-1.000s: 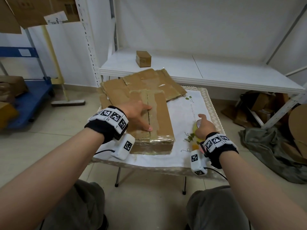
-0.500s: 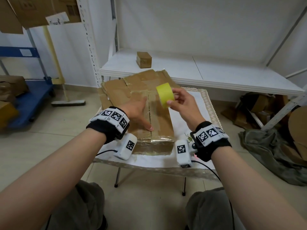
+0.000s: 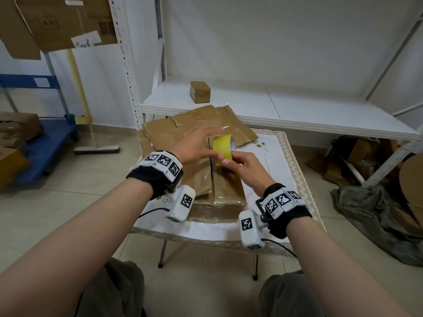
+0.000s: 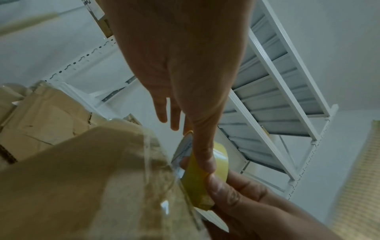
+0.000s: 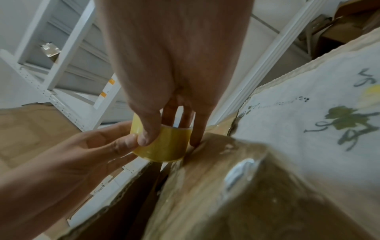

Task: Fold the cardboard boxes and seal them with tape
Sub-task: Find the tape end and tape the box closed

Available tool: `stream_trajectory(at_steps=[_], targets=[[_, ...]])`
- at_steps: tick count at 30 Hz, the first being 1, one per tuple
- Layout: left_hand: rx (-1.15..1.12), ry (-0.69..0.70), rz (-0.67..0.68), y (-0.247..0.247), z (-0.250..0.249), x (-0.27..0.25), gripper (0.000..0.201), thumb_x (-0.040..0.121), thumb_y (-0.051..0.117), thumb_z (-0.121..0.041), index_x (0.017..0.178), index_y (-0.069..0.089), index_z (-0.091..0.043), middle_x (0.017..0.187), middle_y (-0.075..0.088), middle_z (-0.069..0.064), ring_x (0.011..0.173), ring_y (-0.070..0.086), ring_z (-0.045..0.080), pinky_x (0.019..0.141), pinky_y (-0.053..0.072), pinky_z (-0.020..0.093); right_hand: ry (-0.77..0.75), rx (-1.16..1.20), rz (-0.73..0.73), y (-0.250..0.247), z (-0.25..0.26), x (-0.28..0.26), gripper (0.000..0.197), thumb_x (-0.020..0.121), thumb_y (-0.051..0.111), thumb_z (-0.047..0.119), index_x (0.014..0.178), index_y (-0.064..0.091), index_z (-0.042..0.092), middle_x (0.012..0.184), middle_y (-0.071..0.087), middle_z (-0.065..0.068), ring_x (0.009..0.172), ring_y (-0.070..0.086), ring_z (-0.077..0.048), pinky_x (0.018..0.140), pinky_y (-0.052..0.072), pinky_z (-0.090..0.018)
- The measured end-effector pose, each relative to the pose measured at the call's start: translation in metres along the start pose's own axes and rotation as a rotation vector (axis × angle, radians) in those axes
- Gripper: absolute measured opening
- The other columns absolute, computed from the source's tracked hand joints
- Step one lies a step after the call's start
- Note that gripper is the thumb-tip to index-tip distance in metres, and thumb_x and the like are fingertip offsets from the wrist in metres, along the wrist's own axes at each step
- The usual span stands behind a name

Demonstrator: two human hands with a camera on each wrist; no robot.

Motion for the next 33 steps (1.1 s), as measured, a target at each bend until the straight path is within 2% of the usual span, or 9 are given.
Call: stream_trajectory(at_steps=[2,6,10,13,16,19,25,30,33], targets=[[0.003,0.018,-0.022,0.002,-0.001,0.001,0.069,0.075,0.085,-0.03,0.138,0.057,-0.022,0.139,0.057,0.002,0.134,0.046,0.02,0.111,0.03,0.029,0.013,0.026,-0.002,-0.001,-0.001,-0.001,0.019,0.097,0.065,0.012,0.113,0.075,0.012,0.112,0.076,-0.009,0.108,0.068,-0.02,0.107,0.048,-0.043],[0.043,0.043,-0.07,0.002,-0.005,-0.001,0.065,0.072,0.087,-0.03,0.132,0.062,-0.022,0.126,0.059,-0.001,0.12,0.052,0.018,0.104,0.039,0.03,0.042,0.044,0.014,-0.001,-0.002,-0.001,0.02,0.097,0.065,0.011,0.114,0.076,0.012,0.112,0.076,-0.01,0.112,0.068,-0.024,0.106,0.049,-0.042],[0.084,0.093,-0.119,-0.001,-0.008,-0.002,0.058,0.072,0.088,-0.028,0.125,0.066,-0.021,0.119,0.058,0.0,0.109,0.051,0.012,0.087,0.03,0.017,0.028,0.037,0.021,0.0,0.0,0.0,0.019,0.097,0.065,0.011,0.113,0.076,0.012,0.111,0.076,-0.012,0.105,0.069,-0.02,0.106,0.049,-0.044],[0.098,0.145,-0.151,0.001,-0.011,-0.005,0.054,0.073,0.087,-0.027,0.123,0.068,-0.022,0.115,0.06,0.0,0.106,0.055,0.015,0.091,0.037,0.022,0.032,0.073,0.017,-0.001,0.0,-0.001,0.018,0.096,0.066,0.011,0.111,0.076,0.014,0.112,0.075,-0.013,0.11,0.069,-0.025,0.107,0.048,-0.047],[0.11,0.178,-0.178,0.005,-0.013,-0.006,0.05,0.079,0.082,-0.027,0.126,0.068,-0.021,0.117,0.063,-0.001,0.109,0.058,0.016,0.098,0.044,0.034,0.027,0.127,0.015,-0.003,0.004,-0.002,0.022,0.092,0.067,-0.001,0.106,0.075,0.014,0.107,0.075,-0.016,0.098,0.066,-0.019,0.104,0.049,-0.046],[0.122,0.205,-0.199,0.007,-0.014,-0.004,0.041,0.088,0.074,-0.024,0.128,0.068,-0.019,0.123,0.064,-0.002,0.114,0.059,0.017,0.101,0.047,0.042,-0.001,0.18,-0.014,-0.005,0.012,0.0,0.035,0.087,0.066,-0.011,0.101,0.073,0.02,0.097,0.071,-0.012,0.091,0.062,-0.02,0.095,0.051,-0.041],[0.136,0.256,-0.22,0.009,-0.011,-0.002,0.038,0.089,0.073,-0.026,0.125,0.069,-0.017,0.12,0.064,-0.002,0.11,0.06,0.015,0.095,0.051,0.042,0.001,0.272,-0.062,-0.008,0.013,0.005,0.026,0.091,0.064,-0.007,0.113,0.071,0.005,0.099,0.073,-0.015,0.088,0.069,-0.019,0.09,0.055,-0.032],[0.134,0.262,-0.202,0.007,-0.009,-0.003,0.051,0.076,0.084,-0.027,0.125,0.07,-0.019,0.119,0.065,-0.003,0.11,0.06,0.013,0.096,0.05,0.041,0.019,0.297,-0.083,-0.01,0.008,0.004,0.017,0.095,0.064,0.0,0.101,0.074,0.011,0.088,0.077,-0.004,0.085,0.072,-0.016,0.089,0.056,-0.032],[0.165,0.279,-0.223,0.009,-0.011,-0.003,0.045,0.077,0.082,-0.027,0.12,0.072,-0.019,0.115,0.065,-0.003,0.105,0.061,0.014,0.091,0.053,0.042,0.042,0.316,-0.092,-0.01,0.009,0.004,0.015,0.095,0.063,0.002,0.101,0.073,0.011,0.082,0.077,0.002,0.078,0.072,-0.01,0.077,0.058,-0.024]])
Point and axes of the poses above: each hand's wrist, its own x-axis towards the middle knuckle, its own y-axis out of the palm, z = x × y, the point moved 3 cm from there along x, towards the middle knuckle
